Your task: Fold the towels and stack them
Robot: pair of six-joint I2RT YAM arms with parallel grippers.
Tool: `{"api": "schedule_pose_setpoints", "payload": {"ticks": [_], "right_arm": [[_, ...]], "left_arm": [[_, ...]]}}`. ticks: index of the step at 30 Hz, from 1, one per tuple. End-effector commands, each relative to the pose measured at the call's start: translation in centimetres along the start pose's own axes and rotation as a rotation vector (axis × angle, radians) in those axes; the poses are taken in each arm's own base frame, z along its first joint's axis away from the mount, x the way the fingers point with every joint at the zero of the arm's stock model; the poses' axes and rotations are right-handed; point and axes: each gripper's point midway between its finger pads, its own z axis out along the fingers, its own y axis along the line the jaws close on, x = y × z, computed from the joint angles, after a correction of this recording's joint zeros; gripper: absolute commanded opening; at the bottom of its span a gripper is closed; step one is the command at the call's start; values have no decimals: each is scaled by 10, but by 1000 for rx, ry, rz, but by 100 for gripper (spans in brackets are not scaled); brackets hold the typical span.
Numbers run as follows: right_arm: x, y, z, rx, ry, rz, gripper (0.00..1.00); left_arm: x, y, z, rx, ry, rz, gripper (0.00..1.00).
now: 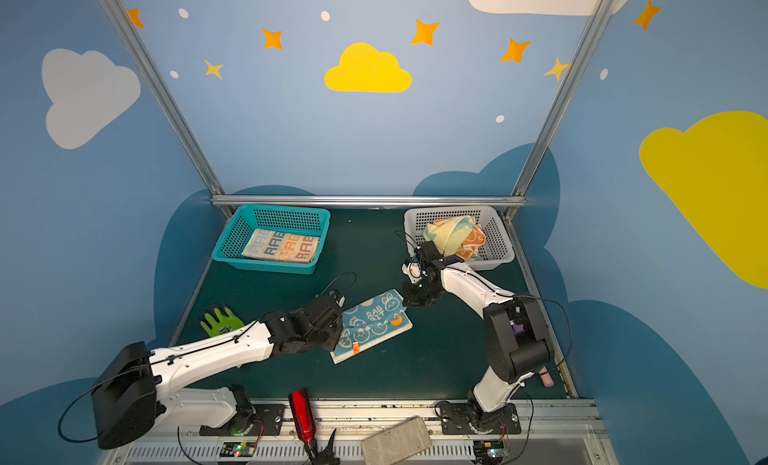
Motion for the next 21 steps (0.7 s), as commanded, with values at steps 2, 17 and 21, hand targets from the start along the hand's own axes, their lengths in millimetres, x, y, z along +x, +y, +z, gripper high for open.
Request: {"api": "schedule_pose_setpoints", "payload": {"ticks": [2,17,21], "right_arm": [[12,-2,-1,3,22,13,0],[40,-19,23,28,89,62,0],[40,-21,26,38,97,68,0]], "left_arm": [[10,6,2,-46,31,-1,4],[40,-1,26,-81,129,21,6],[52,-3,32,-99,175,37,28]]}}
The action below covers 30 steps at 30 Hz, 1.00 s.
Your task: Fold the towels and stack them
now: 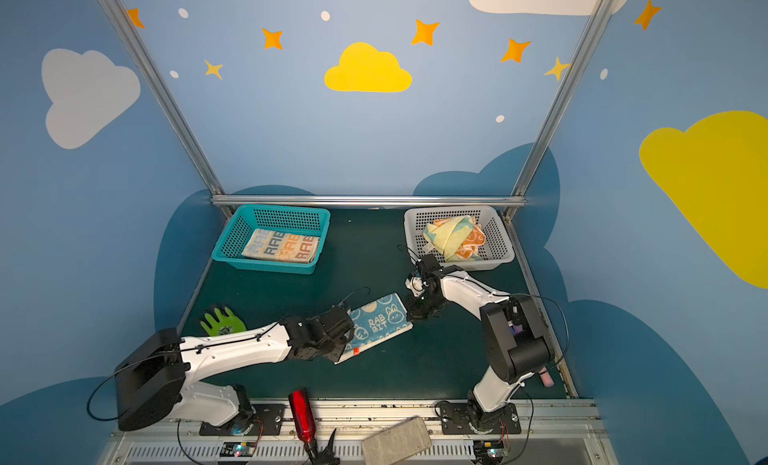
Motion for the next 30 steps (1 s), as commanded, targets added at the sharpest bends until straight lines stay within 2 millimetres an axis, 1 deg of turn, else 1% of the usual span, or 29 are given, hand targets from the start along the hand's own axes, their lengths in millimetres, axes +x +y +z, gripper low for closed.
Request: {"api": "schedule_pose_setpoints", "payload": {"ticks": [1,3,5,7,9,12,13,14,16,18,20,22,26,30], "right_arm": [[1,-4,4,21,6,4,3],[0,-5,1,34,-4,3,11],[0,-6,-3,43,-14,6,20],[-1,-7,-8,58,-27,10,27],[-2,-7,-15,79,-44,14,31],[-5,-3,-28,88,-83,4,33],[-7,0,-32,84,-102,-3,35],[-8,4,-36,78,-119,-10,35],[-12,12,-41,71,-149,-33,35],[-14,23,-42,60,-165,-65,35],[-15,32,-36,46,-159,-85,35],[-16,42,-27,20,-150,-109,35],[-20,54,-4,-26,-112,-111,32],[-25,53,14,-38,-99,-81,29]], "left_arm": [[15,2,5,-32,46,12,32],[17,0,3,-34,38,19,43],[18,-1,0,-20,24,13,51],[16,-1,-6,-1,-5,-4,56],[10,3,-14,4,-54,-41,65],[3,7,-26,26,-122,-92,80],[0,8,-29,44,-143,-117,86],[-2,8,-32,64,-159,-145,98],[-5,13,-34,88,-186,-212,100],[-6,23,-31,87,-198,-318,100],[-2,35,-26,86,-171,-440,100],[4,41,-19,108,-122,-533,100],[8,37,-11,168,-73,-603,100],[9,31,-9,190,-42,-593,100]]}}
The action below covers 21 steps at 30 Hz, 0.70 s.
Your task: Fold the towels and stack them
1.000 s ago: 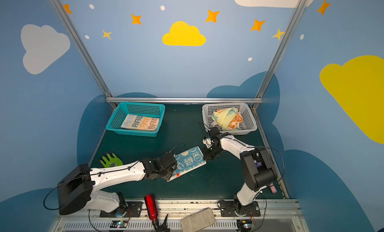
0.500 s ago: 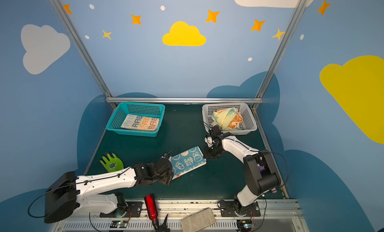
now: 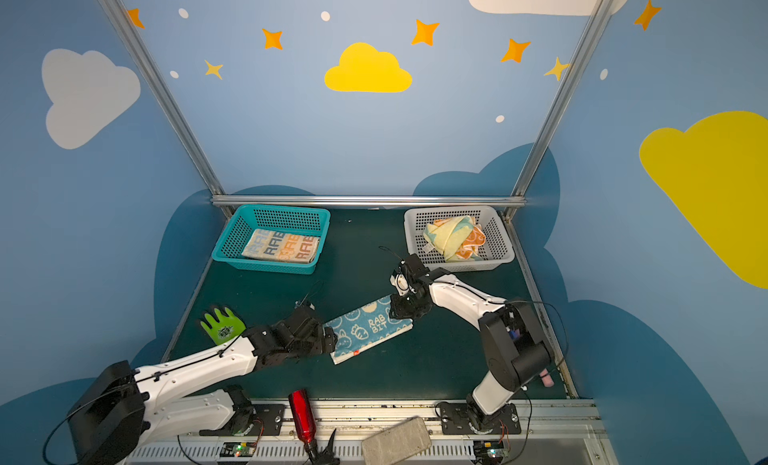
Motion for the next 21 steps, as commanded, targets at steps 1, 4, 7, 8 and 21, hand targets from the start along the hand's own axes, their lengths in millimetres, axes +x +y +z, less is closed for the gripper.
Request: {"api": "schedule_pose_setpoints", "payload": {"ticks": [1,4,7,8,21], "right_arm": [[-14,5,8,-26,-30,27,28],[-13,-4,16,0,-21,66,27],[-11,-12,23,14,-14,98,24],[-10,-14,25,20,-11,106,23],[-6,-20,33,30,6,124,10]], "left_arm": [[4,-9,3,39,42,-40,100],[11,-9,11,51,80,-74,100],[19,-9,20,81,117,-108,99],[21,-8,24,85,127,-117,98],[40,-19,60,121,303,-132,64]]}}
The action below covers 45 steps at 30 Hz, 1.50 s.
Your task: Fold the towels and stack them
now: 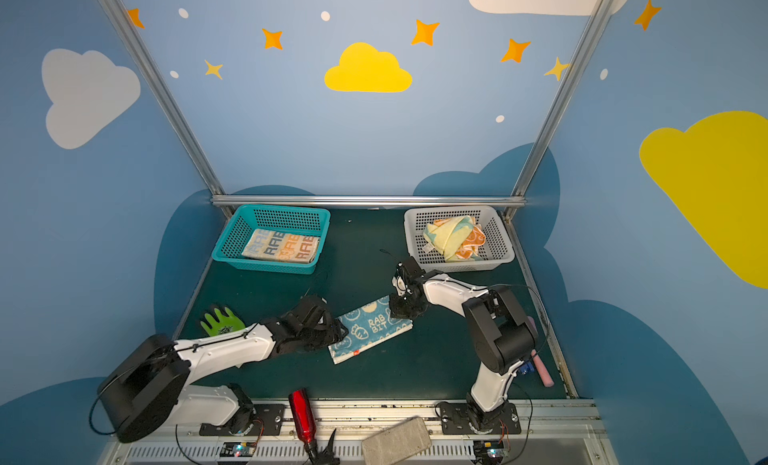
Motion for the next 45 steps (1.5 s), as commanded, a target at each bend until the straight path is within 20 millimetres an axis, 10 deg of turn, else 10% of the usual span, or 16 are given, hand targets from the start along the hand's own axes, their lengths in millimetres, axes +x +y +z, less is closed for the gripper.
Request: {"api": "schedule_pose_setpoints", "payload": {"ticks": [1,9,15,31,45], "right_arm": [[4,-7,6,14,19,15,8],[1,-10,3,18,-5,24,5],[-3,-8,-2,6,-38,13,5],[-32,12,-88,36,-382,-153,43],[0,6,-88,46,-429,-234,46]], "left_arm": [[44,33,22,-83,198,-25,63],[21,37,27,-129,146,-13,41],[-9,33,19,-160,72,29,5],[-141,-4,-24,-443,-92,346,4],[-260,-8,-71,-557,-13,434,4]]}}
